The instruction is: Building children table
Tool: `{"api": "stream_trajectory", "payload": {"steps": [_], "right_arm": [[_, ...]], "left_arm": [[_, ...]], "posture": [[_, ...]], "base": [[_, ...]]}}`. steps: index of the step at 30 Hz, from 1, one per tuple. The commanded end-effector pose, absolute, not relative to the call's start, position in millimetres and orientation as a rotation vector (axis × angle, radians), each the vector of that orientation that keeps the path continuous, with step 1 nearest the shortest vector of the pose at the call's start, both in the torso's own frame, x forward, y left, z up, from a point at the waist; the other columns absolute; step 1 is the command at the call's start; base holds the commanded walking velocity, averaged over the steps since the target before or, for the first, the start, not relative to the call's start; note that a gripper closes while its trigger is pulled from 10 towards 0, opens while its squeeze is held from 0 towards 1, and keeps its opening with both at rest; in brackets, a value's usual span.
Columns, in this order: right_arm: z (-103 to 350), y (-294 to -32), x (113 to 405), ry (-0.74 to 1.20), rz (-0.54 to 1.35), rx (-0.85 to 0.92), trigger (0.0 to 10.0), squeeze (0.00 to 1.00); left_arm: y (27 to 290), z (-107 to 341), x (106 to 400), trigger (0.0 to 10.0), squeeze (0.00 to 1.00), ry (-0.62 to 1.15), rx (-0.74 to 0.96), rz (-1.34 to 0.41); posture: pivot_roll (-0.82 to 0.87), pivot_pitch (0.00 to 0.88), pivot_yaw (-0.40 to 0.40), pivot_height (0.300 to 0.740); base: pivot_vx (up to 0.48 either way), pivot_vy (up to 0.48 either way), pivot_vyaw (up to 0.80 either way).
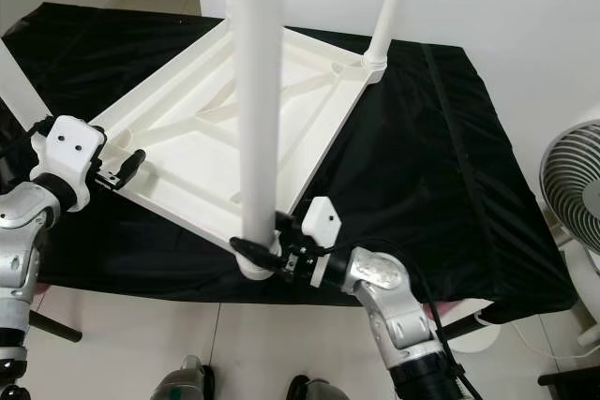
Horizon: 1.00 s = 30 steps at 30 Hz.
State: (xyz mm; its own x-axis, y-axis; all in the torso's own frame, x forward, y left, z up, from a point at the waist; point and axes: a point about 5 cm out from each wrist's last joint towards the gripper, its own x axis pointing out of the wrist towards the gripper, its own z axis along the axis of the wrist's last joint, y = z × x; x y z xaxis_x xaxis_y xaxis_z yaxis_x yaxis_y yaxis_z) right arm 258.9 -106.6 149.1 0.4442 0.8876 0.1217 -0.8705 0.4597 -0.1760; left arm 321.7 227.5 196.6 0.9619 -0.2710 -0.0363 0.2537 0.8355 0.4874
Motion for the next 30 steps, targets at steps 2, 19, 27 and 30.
{"api": "stream_trajectory", "payload": {"steps": [2,19,27,30], "right_arm": [[140.0,-135.3,268.2,-0.146,0.89,-0.091,0.0,0.0],[151.1,-151.7,285.0,-0.281,0.438,0.082,10.0,1.0],[151.4,-143.9,285.6,-0.288,0.443,0.082,10.0,0.0],[157.2,-143.3,286.7,-0.314,0.43,0.072,10.0,0.0]], "left_arm": [[228.7,197.7,325.3,10.0,0.0,-0.056,0.505,-0.222],[215.2,195.2,330.6,10.0,0.0,-0.074,0.501,-0.286],[213.5,193.8,331.8,10.0,0.0,-0.073,0.495,-0.291],[214.0,193.8,331.0,10.0,0.0,-0.074,0.504,-0.303]], "posture": [[0.15,0.125,-0.005,0.74],[0.16,0.116,-0.009,0.74],[0.17,0.115,-0.009,0.74],[0.17,0.115,-0.009,0.74]], "base": [[0.0,0.0,0.0],[0.0,0.0,0.0],[0.0,0.0,0.0],[0.0,0.0,0.0]]}}
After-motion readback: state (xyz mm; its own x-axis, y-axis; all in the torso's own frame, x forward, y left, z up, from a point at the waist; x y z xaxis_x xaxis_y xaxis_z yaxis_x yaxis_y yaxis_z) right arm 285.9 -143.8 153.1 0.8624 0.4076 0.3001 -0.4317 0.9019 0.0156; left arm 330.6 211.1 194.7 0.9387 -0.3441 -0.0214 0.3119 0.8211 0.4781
